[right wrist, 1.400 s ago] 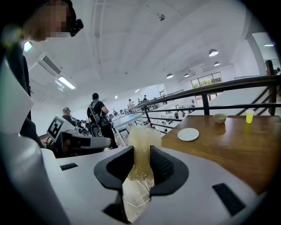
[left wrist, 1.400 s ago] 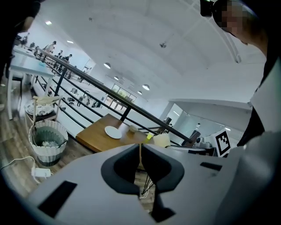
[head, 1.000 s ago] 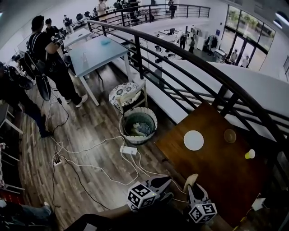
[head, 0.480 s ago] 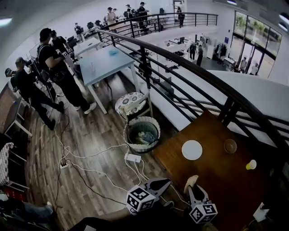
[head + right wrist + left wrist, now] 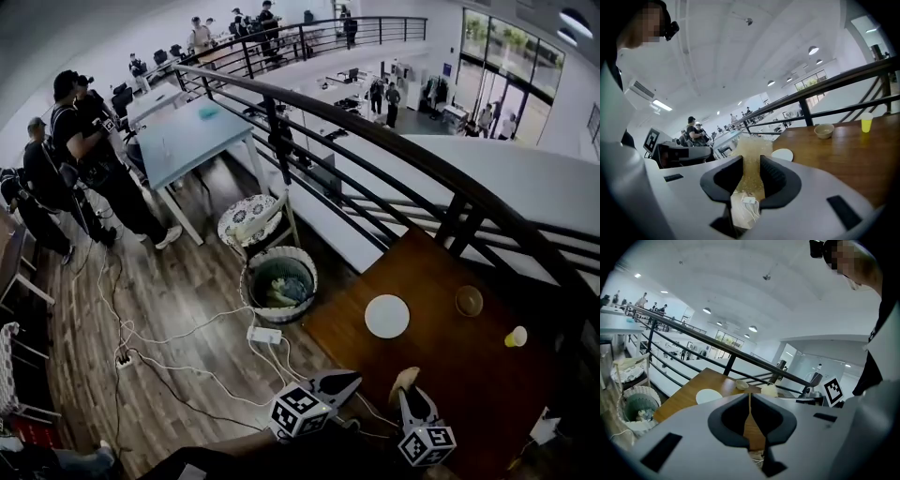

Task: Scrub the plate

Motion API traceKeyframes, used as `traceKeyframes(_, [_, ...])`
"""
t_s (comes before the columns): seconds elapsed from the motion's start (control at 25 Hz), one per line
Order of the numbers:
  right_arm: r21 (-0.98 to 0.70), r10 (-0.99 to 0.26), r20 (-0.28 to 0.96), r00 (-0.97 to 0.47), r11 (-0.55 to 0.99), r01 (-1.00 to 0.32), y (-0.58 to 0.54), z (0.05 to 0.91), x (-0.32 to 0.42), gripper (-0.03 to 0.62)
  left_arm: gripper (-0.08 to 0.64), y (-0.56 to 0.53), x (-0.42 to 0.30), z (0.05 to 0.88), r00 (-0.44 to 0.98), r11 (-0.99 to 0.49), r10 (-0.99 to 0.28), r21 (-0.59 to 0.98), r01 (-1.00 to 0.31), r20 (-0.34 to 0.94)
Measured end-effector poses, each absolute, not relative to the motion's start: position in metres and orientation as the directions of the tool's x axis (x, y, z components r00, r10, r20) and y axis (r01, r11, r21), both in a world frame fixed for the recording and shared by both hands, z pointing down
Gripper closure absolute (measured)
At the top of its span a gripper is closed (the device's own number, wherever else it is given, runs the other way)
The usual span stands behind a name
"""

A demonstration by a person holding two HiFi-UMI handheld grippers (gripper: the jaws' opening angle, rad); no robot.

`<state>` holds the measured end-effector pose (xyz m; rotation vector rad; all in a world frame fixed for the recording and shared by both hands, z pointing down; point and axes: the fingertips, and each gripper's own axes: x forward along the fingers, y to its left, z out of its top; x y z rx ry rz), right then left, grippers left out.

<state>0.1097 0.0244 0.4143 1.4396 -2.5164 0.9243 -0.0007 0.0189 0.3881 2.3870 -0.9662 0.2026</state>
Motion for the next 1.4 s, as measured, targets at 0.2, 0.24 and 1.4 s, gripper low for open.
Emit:
traceKeyframes(0.2, [-0.450,-0.794,0.372,-0.481,0.299,-0.841,0.003,0.408,0.122,0.466,0.534,-0.012,0.011,0.373,0.778,-0.663,-0.550,0.409,-0.627,0.303])
traceKeyframes(0.24, [-0.448,-0.796,0.373,-0.477,0.296,-0.844,-0.002,0.406,0.118,0.466,0.534,-0.017,0.008,0.372,0.783,-0.666,-0.544,0.412,-0.621,0.301])
traceKeyframes(1.4, [-0.438,-0.772,0.486,-0.410,0.191,-0.879,-0.153,0.475,0.109,0.465,0.534,-0.188,-0.041,0.463,0.739,-0.550,-0.537,0.496,-0.672,0.407])
